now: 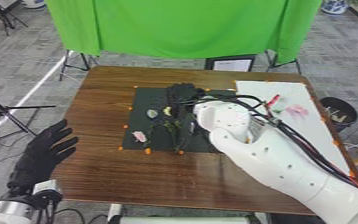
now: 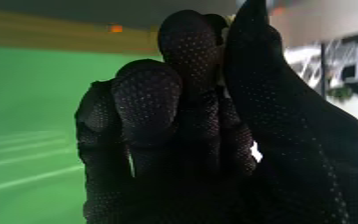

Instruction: Arrange flowers

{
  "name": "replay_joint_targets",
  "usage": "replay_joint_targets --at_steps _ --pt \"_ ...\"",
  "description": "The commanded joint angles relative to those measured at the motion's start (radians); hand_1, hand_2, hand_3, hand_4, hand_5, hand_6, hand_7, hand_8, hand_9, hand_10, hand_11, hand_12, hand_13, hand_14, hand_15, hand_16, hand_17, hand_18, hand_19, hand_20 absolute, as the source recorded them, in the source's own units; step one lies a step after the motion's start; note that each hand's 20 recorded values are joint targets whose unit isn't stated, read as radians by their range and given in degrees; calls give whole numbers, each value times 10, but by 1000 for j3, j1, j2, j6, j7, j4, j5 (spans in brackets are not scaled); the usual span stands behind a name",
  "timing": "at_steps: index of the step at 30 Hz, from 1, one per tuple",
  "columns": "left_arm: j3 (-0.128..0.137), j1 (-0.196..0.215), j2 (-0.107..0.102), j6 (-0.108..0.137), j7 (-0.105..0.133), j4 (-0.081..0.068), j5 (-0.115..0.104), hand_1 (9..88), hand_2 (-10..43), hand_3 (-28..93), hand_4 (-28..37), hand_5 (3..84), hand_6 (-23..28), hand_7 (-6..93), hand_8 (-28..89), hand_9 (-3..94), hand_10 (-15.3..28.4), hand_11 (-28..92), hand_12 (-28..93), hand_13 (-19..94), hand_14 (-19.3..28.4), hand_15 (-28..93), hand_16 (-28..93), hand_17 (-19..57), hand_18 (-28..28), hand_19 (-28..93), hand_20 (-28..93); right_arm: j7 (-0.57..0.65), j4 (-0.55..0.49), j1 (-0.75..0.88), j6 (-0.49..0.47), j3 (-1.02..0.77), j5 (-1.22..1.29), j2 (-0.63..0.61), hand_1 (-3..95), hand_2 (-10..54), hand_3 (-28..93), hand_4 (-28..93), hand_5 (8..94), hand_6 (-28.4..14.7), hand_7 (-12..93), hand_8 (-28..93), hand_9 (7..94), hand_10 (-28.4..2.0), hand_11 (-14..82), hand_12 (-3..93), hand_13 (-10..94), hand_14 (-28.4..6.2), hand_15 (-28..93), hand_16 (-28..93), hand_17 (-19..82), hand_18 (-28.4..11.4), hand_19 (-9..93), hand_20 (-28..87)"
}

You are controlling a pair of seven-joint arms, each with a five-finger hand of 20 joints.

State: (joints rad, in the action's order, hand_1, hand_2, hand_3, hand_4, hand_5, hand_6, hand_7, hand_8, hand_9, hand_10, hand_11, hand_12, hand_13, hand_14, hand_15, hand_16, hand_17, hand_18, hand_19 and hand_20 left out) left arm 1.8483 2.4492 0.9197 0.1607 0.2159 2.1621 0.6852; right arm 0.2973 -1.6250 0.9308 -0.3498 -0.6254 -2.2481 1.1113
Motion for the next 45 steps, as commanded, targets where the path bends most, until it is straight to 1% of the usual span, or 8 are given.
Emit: replay_joint_targets --at_steps 1,11,16,22,34,39,40,45 --pt "-3 1 -1 -5 -5 -4 1 270 -25 695 -266 264 43 254 -130 233 115 215 190 196 160 327 6 -94 226 422 94 -3 17 -15 -44 8 -30 23 422 -95 868 -235 739 20 461 -17 877 -65 243 436 745 -60 664 305 283 -203 795 502" --pt "-5 -2 0 -4 -4 -5 0 269 -24 695 -266 264 43 252 -129 232 115 216 190 196 160 328 5 -94 226 422 94 -7 15 -16 -66 -1 -32 28 400 -95 868 -238 720 23 457 -10 863 -64 234 438 730 -59 666 305 275 -205 788 503" --pt "-4 0 1 -1 -4 -3 0 269 -24 695 -266 264 43 251 -129 232 115 216 191 196 160 327 5 -95 226 422 94 -10 22 -21 -74 1 -38 29 383 -95 868 -241 678 22 458 -6 843 -63 225 438 715 -58 668 306 262 -204 779 504" --pt "-6 -3 1 -4 -7 -5 2 269 -24 695 -266 264 43 253 -128 232 116 216 190 196 160 327 5 -94 226 422 94 -10 23 -22 -82 -3 -40 30 372 -95 864 -246 660 20 455 -7 826 -59 218 434 702 -59 671 306 256 -206 774 506" --pt "-5 -2 1 -4 -6 -6 1 270 -23 693 -265 264 43 251 -128 233 116 216 190 196 160 327 5 -94 225 422 94 -3 27 -17 -83 -10 -45 32 358 -95 862 -256 646 16 447 -9 804 -66 245 402 693 -60 674 302 252 -206 768 512" --pt "-6 -1 2 -4 -7 -5 1 270 -23 694 -265 264 43 250 -128 233 117 217 190 196 160 327 5 -94 226 422 94 -7 29 -16 -93 -14 -47 38 343 -95 863 -257 644 17 436 -10 792 -68 259 380 690 -60 674 302 249 -207 766 515" --pt "-7 -3 2 -7 -8 -6 1 270 -22 694 -265 264 43 250 -128 233 117 217 190 197 160 327 6 -94 226 422 94 -6 27 -15 -89 -12 -47 35 334 -95 868 -258 642 18 427 -10 786 -71 268 367 688 -61 673 303 249 -207 765 516" --pt "-7 -4 2 -5 -10 -7 1 269 -22 695 -265 264 43 250 -128 234 117 216 190 197 160 328 6 -94 226 422 94 -10 26 -12 -92 -15 -57 34 314 -95 879 -261 629 21 402 -15 758 -78 298 306 681 -61 671 300 245 -209 762 520"
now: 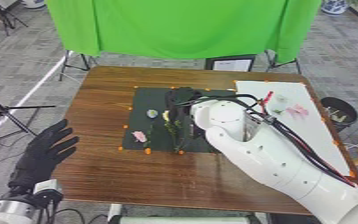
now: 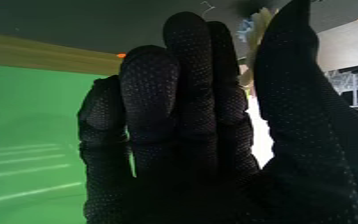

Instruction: Arrange flowers

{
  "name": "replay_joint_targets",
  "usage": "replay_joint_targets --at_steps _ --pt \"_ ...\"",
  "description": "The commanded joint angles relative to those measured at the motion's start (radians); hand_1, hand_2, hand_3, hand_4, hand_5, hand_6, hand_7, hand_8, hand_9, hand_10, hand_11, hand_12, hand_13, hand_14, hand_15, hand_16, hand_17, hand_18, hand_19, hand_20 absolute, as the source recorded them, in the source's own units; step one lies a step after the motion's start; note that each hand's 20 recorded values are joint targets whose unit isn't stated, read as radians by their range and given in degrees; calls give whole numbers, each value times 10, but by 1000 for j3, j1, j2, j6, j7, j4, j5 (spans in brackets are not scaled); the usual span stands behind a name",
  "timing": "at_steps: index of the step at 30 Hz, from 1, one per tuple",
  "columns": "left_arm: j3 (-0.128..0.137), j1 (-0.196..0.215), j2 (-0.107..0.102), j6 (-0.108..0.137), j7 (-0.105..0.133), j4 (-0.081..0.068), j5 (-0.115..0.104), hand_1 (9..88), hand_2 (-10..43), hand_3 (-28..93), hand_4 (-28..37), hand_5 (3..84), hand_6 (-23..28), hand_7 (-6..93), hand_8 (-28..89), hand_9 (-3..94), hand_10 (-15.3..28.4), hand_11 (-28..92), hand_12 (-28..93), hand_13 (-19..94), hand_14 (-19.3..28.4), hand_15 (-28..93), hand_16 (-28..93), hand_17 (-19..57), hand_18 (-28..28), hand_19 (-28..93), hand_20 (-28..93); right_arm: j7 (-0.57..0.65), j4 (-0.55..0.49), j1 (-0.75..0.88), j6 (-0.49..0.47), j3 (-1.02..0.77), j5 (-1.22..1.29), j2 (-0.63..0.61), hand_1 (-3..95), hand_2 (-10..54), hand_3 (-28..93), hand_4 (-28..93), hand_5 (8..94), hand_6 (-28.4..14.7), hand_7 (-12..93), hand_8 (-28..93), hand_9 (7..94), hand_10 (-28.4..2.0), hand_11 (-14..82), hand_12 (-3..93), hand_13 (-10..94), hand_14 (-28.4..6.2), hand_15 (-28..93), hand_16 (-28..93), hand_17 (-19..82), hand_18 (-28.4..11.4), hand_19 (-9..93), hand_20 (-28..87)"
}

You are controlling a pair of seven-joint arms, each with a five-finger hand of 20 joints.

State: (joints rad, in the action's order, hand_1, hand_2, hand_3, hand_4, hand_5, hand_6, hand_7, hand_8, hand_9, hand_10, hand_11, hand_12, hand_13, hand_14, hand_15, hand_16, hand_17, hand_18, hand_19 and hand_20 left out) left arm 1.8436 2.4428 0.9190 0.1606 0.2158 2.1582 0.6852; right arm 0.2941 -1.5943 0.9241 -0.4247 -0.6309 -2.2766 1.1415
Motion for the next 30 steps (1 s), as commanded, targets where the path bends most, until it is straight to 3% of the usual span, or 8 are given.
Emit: replay_joint_targets --at_steps 1,10,24,28,30 --pt "-3 3 3 -5 -9 -3 1 270 -22 694 -266 264 43 250 -128 234 117 217 190 196 160 328 6 -95 226 422 95 -8 -5 -6 -18 -10 -30 3 311 -95 879 -261 629 22 401 -16 757 -79 299 304 681 -61 670 300 246 -209 762 520" --pt "-4 2 4 -6 -9 -4 2 269 -22 695 -264 264 43 251 -128 234 116 218 190 197 161 328 5 -94 226 422 94 -2 -3 -5 -36 -9 -32 5 266 -95 894 -244 618 20 368 -168 726 -85 312 259 668 -66 669 295 236 -214 755 526" --pt "-5 -2 3 -9 -12 -7 1 269 -22 696 -266 263 42 252 -129 233 117 217 189 197 160 328 5 -95 226 422 94 -4 1 0 -25 -13 -32 8 252 -95 883 -255 574 5 362 -170 682 -87 304 256 655 -70 672 291 231 -217 754 525" --pt "-5 -1 4 -10 -13 -7 1 269 -22 695 -266 263 42 253 -129 233 116 216 190 196 161 328 5 -95 226 423 94 -2 -1 0 7 -6 -36 3 236 -95 881 -277 526 -5 402 -161 646 -95 328 267 652 -68 678 286 232 -218 758 522" --pt "-5 0 3 -10 -12 -7 1 269 -22 696 -266 263 42 252 -129 233 116 216 190 196 161 328 5 -95 226 423 94 10 1 -3 34 3 -30 3 235 -95 876 -282 474 -16 561 -205 565 -112 493 334 648 -68 687 288 233 -216 764 517"
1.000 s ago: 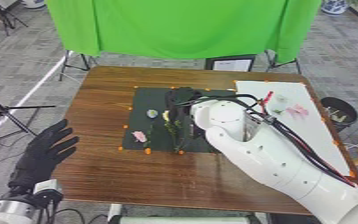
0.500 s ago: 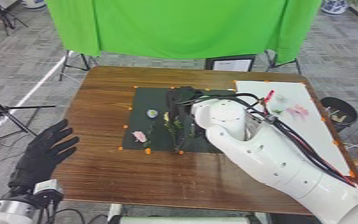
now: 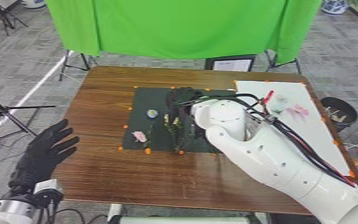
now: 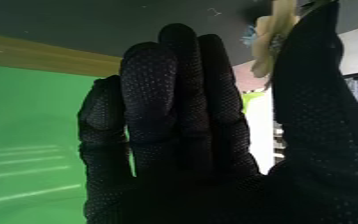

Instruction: Arrange flowers

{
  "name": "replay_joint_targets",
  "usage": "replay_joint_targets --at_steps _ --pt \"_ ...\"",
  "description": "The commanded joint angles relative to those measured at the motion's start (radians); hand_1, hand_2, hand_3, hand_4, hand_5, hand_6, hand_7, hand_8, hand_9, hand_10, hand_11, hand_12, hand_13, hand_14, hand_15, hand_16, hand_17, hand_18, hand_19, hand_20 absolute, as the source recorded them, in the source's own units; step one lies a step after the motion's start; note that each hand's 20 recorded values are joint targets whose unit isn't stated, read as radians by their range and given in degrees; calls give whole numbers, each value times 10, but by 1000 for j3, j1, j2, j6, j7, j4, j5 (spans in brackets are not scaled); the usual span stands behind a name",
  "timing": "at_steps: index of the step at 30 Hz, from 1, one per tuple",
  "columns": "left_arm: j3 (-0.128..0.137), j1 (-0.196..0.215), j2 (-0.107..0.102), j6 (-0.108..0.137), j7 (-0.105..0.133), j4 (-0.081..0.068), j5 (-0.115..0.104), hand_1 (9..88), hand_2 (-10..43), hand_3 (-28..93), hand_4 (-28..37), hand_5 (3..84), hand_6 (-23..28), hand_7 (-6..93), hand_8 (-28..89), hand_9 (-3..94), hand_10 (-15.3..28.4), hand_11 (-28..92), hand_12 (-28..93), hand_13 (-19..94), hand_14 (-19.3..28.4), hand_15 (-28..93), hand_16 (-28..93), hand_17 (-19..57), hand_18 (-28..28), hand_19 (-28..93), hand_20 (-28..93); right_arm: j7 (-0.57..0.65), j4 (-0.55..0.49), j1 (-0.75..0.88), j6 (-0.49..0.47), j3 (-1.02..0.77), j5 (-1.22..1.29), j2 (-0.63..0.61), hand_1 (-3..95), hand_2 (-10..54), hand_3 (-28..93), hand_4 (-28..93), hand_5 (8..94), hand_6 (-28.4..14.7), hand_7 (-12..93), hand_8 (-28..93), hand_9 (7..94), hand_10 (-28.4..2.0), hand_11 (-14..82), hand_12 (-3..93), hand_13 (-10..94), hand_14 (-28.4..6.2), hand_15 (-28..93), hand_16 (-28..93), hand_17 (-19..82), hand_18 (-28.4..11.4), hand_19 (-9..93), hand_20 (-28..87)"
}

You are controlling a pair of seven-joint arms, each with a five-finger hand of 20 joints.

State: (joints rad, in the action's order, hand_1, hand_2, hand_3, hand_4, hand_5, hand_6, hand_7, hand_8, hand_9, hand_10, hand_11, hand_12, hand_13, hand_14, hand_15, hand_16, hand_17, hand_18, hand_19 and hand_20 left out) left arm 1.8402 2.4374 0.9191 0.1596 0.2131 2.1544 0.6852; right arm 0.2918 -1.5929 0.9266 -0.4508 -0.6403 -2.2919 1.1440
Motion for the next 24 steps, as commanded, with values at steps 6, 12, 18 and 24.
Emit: replay_joint_targets --at_steps 6,12,18,24 --pt "-3 1 1 -11 -7 -5 1 270 -24 697 -266 263 42 252 -129 234 116 218 190 196 161 329 5 -95 226 422 94 13 0 -9 75 19 -23 0 354 -95 728 -283 455 -20 800 -171 538 -114 680 469 624 -59 779 313 243 -202 774 516" --pt "-3 2 3 -12 -6 -5 2 270 -22 696 -266 264 43 253 -129 234 116 217 190 197 160 329 5 -95 227 422 94 10 5 -8 87 19 -32 0 550 -95 436 -283 464 -2 818 137 560 -103 722 513 632 -66 821 340 249 -201 779 522" --pt "-3 2 4 -12 -3 -4 3 270 -23 696 -264 263 42 252 -129 234 117 216 190 197 160 329 5 -95 226 421 94 13 -1 -5 92 13 -19 -2 655 -95 274 -282 509 9 930 -182 590 -96 740 544 651 -68 844 362 260 -197 784 526" --pt "-5 5 8 -11 -2 -3 2 270 -22 695 -265 263 43 253 -129 234 116 216 190 197 160 330 5 -95 226 421 94 31 -34 20 172 -70 52 -15 448 -95 559 -283 479 0 773 102 563 -109 689 510 634 -69 813 351 257 -200 787 520"
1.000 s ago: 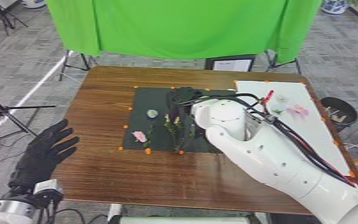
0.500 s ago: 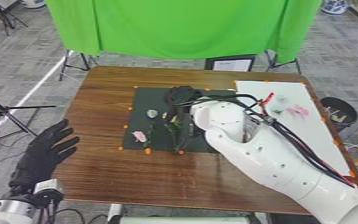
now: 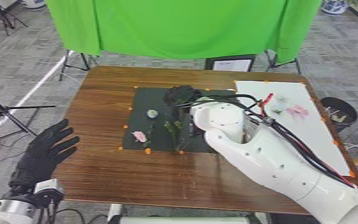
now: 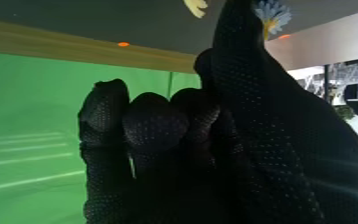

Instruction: Arrange flowers

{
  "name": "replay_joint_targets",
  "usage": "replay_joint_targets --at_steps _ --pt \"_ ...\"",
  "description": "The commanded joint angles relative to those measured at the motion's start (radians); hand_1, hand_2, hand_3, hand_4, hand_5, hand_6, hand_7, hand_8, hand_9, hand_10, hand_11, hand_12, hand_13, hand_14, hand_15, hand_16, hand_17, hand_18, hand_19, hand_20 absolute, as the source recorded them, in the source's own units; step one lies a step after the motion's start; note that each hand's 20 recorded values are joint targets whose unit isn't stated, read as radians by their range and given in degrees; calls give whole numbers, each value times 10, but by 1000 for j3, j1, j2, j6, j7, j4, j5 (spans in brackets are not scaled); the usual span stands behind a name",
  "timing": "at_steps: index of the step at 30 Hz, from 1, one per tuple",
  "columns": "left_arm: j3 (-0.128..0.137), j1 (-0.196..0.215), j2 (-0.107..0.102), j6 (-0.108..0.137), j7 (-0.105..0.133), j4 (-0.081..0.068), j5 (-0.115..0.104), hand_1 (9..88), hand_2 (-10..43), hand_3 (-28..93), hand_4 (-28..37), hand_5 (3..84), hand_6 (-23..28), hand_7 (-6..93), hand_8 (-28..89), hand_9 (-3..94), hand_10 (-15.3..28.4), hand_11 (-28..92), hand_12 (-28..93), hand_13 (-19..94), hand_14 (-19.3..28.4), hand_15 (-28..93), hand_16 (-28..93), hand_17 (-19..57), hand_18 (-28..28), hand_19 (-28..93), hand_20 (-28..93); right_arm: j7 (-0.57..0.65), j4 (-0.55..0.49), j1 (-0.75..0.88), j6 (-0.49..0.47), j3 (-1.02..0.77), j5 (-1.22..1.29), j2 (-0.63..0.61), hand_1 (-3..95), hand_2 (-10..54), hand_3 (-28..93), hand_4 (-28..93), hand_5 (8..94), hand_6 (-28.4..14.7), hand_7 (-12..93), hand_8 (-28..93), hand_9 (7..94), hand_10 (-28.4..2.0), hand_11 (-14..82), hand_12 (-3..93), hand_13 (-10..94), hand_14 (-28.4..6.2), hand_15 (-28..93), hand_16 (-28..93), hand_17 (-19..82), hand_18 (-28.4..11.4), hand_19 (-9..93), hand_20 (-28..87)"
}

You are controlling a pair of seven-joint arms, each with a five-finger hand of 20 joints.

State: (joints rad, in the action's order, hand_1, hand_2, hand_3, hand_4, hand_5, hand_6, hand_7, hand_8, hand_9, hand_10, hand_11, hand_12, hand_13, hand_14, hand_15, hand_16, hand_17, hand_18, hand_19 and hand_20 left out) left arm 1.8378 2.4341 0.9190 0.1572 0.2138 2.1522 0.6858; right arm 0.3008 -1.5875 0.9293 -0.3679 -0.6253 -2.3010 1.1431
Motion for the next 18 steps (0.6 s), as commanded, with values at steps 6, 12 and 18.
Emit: replay_joint_targets --at_steps 6,12,18 --pt "-2 5 7 -9 -4 -4 -1 270 -21 695 -267 263 42 253 -129 236 118 216 190 197 160 329 5 -96 227 422 94 103 -1 3 165 -64 -5 -40 381 11 841 -280 485 -7 595 54 615 -91 392 487 618 -79 748 313 250 -205 787 512" --pt "-4 -1 8 -11 -10 -4 0 270 -20 695 -266 263 42 253 -129 237 118 217 190 198 161 329 5 -96 226 422 94 80 18 12 50 -49 -72 -38 456 98 901 -243 572 7 293 -148 647 -81 196 212 632 -46 636 396 242 -199 795 485" --pt "-7 -3 11 -10 -11 -5 2 269 -19 696 -266 263 42 253 -130 237 117 217 189 198 161 330 5 -96 227 422 94 46 21 13 -8 -41 -88 -32 453 138 931 -186 641 31 262 -171 705 -68 163 175 653 -46 673 402 195 -213 932 328"
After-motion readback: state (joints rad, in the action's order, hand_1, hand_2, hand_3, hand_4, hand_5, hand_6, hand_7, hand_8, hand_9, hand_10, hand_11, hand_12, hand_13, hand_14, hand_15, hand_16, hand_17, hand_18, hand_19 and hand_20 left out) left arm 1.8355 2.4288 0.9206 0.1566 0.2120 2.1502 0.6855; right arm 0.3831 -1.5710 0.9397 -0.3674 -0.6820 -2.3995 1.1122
